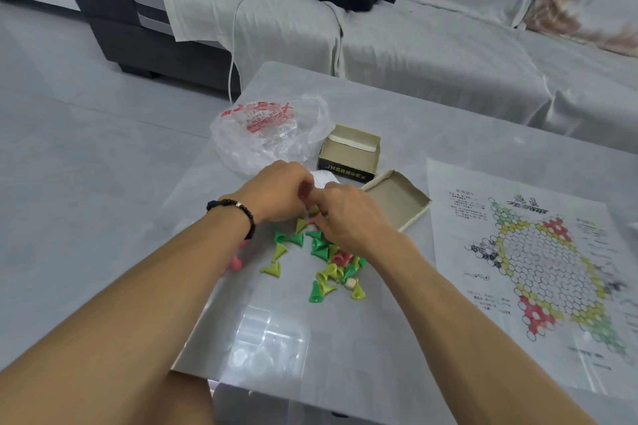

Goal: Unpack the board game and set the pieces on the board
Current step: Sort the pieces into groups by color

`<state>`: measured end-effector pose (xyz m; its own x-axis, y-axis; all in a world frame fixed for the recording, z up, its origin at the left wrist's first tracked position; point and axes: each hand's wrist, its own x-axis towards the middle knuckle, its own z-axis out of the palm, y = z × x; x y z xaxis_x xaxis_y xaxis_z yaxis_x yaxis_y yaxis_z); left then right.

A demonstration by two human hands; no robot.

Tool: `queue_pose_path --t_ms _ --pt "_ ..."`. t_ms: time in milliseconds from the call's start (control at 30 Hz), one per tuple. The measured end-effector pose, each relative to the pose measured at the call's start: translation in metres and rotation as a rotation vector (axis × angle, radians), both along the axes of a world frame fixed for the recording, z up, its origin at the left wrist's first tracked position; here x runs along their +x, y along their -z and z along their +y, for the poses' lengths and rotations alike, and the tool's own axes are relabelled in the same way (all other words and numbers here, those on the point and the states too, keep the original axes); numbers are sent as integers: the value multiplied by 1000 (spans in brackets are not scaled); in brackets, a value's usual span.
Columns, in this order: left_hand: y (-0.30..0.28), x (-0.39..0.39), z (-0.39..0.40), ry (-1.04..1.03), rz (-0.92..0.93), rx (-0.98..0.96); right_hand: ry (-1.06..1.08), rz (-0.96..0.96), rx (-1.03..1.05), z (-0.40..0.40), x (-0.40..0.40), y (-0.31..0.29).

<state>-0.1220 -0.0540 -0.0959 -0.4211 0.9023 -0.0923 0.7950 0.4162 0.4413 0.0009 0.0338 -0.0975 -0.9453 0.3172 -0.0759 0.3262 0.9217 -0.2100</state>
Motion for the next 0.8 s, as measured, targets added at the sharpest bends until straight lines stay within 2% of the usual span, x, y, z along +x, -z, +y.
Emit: queue_pose_path --t_ms 133,400,500,600,800 --pt "-1 2 -2 -57 -46 64 -41 -24 39 3 -2 0" --pt "-3 11 -17 -88 -39 218 -44 -81 -158 8 8 -8" --pt "-5 14 -28 -82 -43 235 -70 -145 -142 6 8 -11" --pt "-3 14 -41 -99 -38 212 -65 -121 -82 1 6 -6" --pt "-3 7 -64 -191 -91 256 28 -70 -142 2 1 -3"
